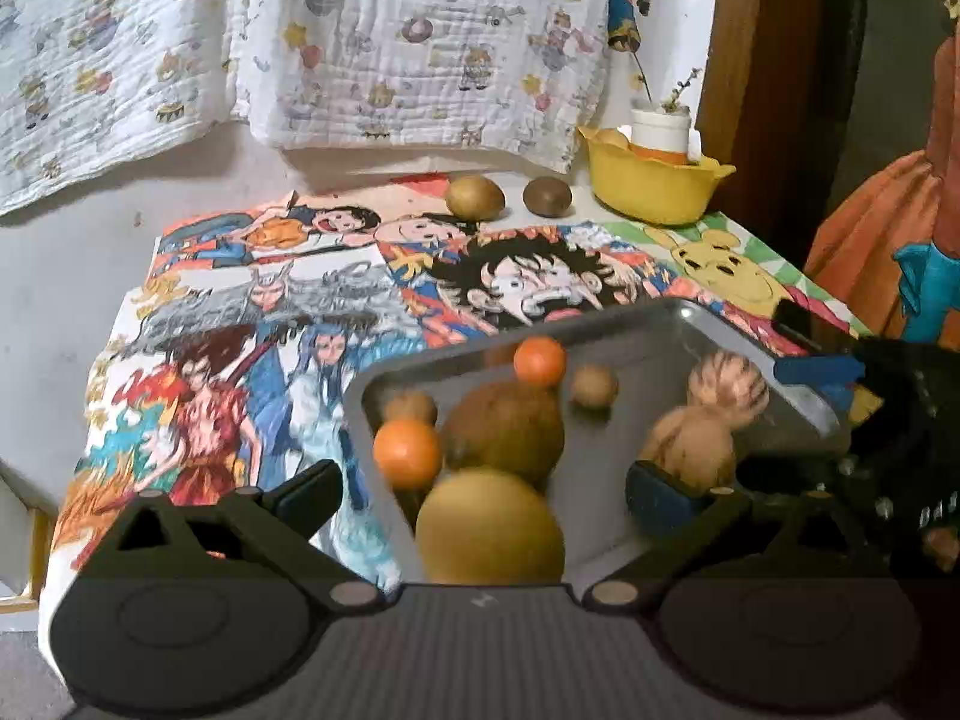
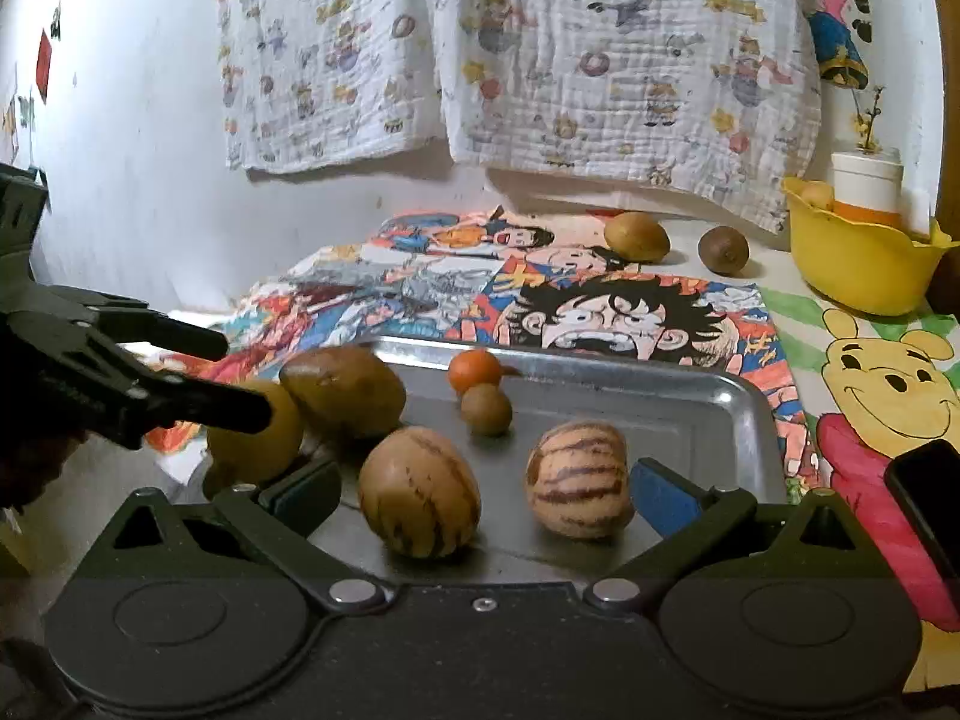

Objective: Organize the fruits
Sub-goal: 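Release both fruits onto the tray and open both tools, then grasp a kiwi with the right tool while the left tool grasps a yellow-green fruit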

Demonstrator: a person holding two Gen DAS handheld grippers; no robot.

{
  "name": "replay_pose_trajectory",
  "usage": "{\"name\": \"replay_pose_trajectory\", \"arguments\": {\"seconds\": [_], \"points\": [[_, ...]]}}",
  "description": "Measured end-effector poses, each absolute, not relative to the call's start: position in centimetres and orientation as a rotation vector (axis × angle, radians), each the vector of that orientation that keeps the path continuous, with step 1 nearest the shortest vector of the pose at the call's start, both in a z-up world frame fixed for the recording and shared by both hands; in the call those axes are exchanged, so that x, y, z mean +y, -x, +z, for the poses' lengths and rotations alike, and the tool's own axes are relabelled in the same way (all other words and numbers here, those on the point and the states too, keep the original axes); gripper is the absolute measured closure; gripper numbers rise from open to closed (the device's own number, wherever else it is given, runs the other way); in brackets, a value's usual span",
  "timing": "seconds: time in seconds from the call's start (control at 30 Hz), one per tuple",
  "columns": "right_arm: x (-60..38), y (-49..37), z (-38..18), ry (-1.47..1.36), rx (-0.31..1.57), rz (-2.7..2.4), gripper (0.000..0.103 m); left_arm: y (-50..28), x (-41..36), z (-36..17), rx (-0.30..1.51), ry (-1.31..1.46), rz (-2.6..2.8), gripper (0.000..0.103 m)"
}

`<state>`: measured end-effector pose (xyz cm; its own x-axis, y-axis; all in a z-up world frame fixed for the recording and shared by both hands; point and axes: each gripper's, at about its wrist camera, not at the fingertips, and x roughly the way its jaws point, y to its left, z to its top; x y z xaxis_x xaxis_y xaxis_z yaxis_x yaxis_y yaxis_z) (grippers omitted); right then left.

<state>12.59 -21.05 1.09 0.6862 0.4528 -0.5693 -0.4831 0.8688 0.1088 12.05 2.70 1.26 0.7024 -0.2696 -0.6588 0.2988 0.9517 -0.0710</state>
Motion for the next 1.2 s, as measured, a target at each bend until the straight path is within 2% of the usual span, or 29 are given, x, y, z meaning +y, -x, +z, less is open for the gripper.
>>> {"name": "replay_pose_trajectory", "arguments": {"seconds": [0.53, 1.2], "points": [[-20.9, -11.7, 0.4, 0.150, 0.714, 0.467, 0.001, -9.7, 3.9, -0.8, 0.821, -0.081, -0.307, 0.001], [-21.1, -14.9, 2.5, 0.146, 0.631, 0.457, 0.001, -12.9, 4.7, 2.9, 0.753, -0.050, -0.278, 0.001]]}}
